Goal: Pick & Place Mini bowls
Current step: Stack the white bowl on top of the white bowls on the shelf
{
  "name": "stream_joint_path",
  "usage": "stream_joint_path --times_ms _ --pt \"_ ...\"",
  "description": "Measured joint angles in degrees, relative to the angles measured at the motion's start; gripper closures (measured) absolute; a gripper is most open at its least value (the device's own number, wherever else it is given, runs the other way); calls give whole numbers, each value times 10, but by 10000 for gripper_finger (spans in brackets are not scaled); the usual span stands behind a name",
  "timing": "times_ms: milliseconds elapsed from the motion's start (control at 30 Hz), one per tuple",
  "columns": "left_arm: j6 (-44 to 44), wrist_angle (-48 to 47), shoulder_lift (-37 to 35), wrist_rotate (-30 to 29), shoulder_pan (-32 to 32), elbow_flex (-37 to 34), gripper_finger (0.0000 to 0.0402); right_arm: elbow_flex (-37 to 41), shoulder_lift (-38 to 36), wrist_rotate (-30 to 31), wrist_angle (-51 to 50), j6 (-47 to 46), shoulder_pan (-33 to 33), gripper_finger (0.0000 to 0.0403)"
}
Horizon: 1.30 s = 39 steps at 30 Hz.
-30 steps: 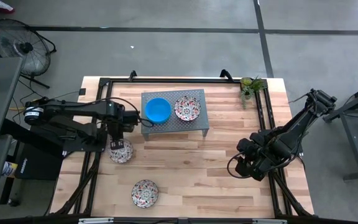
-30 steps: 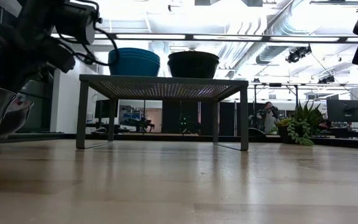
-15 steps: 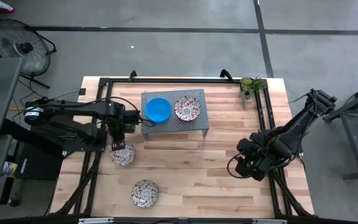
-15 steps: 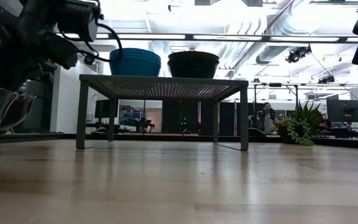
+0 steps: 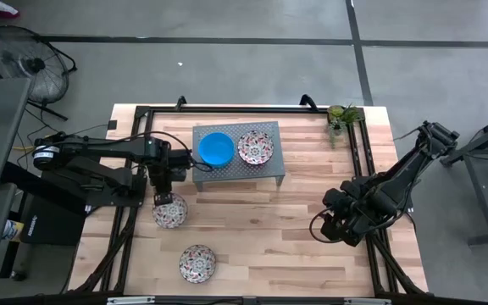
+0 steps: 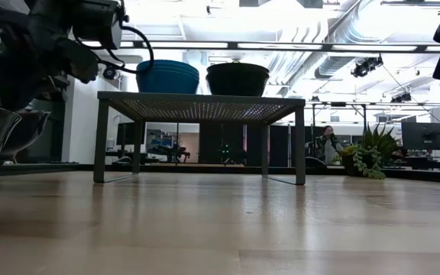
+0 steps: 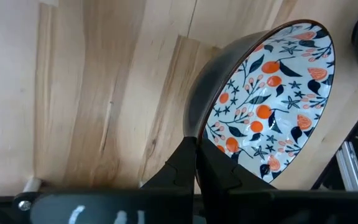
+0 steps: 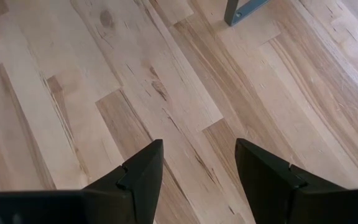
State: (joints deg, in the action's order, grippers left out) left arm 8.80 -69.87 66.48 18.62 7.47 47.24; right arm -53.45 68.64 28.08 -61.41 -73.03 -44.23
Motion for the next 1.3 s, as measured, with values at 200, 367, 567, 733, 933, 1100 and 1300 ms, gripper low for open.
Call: stream_joint_path --times_ms 200,367,567,733,933,1100,1300 --pt "-20 -2 0 16 0 0 401 0 0 -1 0 0 0 215" --pt "-26 1 0 29 0 0 401 0 0 -1 0 0 0 215" --pt "-20 9 0 30 -29 0 401 0 0 -2 0 -2 0 215" --pt "4 13 0 29 -52 0 401 0 0 -2 0 -2 0 215" --pt "36 37 0 27 -69 0 401 0 0 -2 0 -2 0 215" --pt "74 86 0 27 -89 0 401 0 0 -11 0 -2 0 215" --pt "134 115 0 32 -117 -1 401 0 0 -17 1 -2 0 215"
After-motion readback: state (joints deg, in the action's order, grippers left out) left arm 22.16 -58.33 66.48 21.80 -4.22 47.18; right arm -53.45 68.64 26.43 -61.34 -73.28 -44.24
